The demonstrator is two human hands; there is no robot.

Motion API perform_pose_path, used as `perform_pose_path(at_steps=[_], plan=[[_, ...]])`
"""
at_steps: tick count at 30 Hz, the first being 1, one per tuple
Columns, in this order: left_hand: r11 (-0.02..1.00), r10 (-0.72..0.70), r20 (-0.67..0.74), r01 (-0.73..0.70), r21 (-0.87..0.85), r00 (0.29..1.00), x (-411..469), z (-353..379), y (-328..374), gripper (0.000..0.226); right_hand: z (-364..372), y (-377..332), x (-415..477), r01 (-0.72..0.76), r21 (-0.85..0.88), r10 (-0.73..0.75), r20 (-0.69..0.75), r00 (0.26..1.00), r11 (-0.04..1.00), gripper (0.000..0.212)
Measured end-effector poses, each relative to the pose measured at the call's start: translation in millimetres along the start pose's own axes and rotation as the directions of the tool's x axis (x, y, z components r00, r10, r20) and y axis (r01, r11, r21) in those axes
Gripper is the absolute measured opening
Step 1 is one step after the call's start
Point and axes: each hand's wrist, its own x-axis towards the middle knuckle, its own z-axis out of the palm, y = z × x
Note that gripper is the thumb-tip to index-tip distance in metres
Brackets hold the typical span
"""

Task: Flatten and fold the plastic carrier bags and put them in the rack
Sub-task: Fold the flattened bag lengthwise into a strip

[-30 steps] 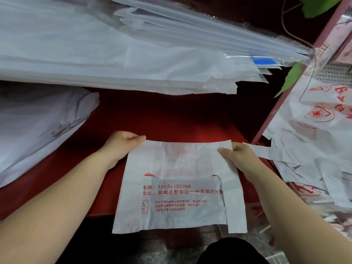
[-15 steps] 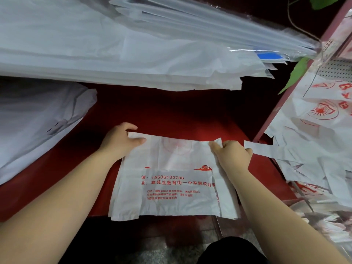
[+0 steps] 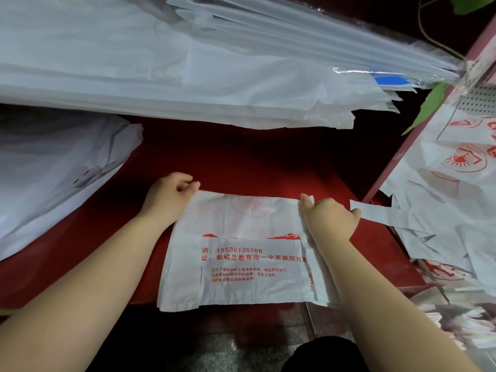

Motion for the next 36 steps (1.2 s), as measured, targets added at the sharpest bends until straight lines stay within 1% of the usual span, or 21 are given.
perform_pose_path(at_steps=[2,3,5,6,7,10,11,12,14,15,16,17,18,19,21,23,28,31,32,34,36], plan=[[0.986,0.043,0.018,-0.045,0.16,0.999,-11,-1,4,0.048,2,1,0,0.018,-0.01,-0.018,-0.014,1.0,1.0,0.06],[0.957,0.092,0.072,-0.108,0.267,0.993,-18,-1,4,0.05,3,2,-1,0.022,-0.003,-0.022,-0.02,1.0,1.0,0.058],[0.87,0.144,0.259,-0.247,0.427,0.955,-30,3,1,0.052,3,2,-2,0.025,0.002,-0.025,-0.032,0.999,1.0,0.054],[0.83,0.127,0.343,-0.289,0.476,0.931,-34,5,-2,0.053,3,2,-3,0.024,0.006,-0.024,-0.037,0.999,1.0,0.052],[0.801,0.098,0.389,-0.305,0.516,0.916,-36,8,-5,0.053,2,1,-5,0.024,0.011,-0.024,-0.046,0.999,1.0,0.05],[0.764,0.054,0.41,-0.302,0.57,0.91,-33,6,-10,0.055,-3,0,-11,0.045,0.051,-0.043,-0.051,0.998,0.998,0.036],[0.756,0.05,0.418,-0.308,0.577,0.907,-32,5,-10,0.055,-6,1,-14,0.065,0.05,-0.062,-0.06,0.996,0.997,0.035],[0.749,0.044,0.428,-0.313,0.584,0.903,-31,5,-11,0.054,-7,1,-18,0.118,0.057,-0.112,-0.09,0.99,0.991,0.038],[0.735,0.029,0.438,-0.316,0.6,0.899,-31,5,-11,0.053,-12,-6,-28,0.339,0.134,-0.313,-0.182,0.932,0.931,0.052],[0.728,0.025,0.435,-0.315,0.609,0.9,-32,6,-11,0.053,-14,-13,-35,0.459,0.168,-0.436,-0.158,0.886,0.872,0.055],[0.722,0.022,0.428,-0.31,0.618,0.903,-32,6,-10,0.052,-15,-23,-42,0.555,0.185,-0.55,-0.083,0.831,0.811,0.056],[0.716,0.017,0.422,-0.306,0.627,0.906,-33,6,-9,0.052,-13,-34,-50,0.62,0.179,-0.634,0.028,0.773,0.764,0.056],[0.711,0.013,0.416,-0.301,0.636,0.909,-34,6,-8,0.052,-9,-44,-56,0.659,0.175,-0.681,0.139,0.719,0.731,0.056],[0.706,0.008,0.411,-0.296,0.643,0.911,-34,6,-7,0.052,-5,-54,-61,0.675,0.173,-0.696,0.225,0.682,0.717,0.057],[0.699,-0.007,0.41,-0.289,0.654,0.912,-35,6,-6,0.053,4,-64,-63,0.669,0.14,-0.67,0.339,0.66,0.73,0.06],[0.693,-0.018,0.417,-0.289,0.66,0.909,-35,6,-7,0.053,7,-62,-57,0.647,0.104,-0.631,0.382,0.676,0.756,0.063],[0.688,-0.011,0.412,-0.292,0.665,0.911,-33,5,-8,0.053,-2,-29,-29,0.583,0.047,-0.556,0.375,0.742,0.811,0.064],[0.695,0.005,0.404,-0.293,0.656,0.915,-33,7,-10,0.053,-7,-12,-16,0.532,0.046,-0.51,0.365,0.779,0.846,0.061],[0.703,0.004,0.402,-0.288,0.65,0.916,-33,7,-10,0.053,-9,-8,-14,0.513,0.081,-0.508,0.342,0.791,0.854,0.059],[0.727,0.017,0.388,-0.278,0.628,0.921,-32,8,-11,0.054,-13,0,-13,0.439,0.254,-0.497,0.242,0.834,0.862,0.052],[0.809,0.057,0.342,-0.244,0.534,0.938,-32,6,-11,0.054,-20,12,-19,0.337,0.457,-0.444,0.148,0.884,0.823,0.046]])
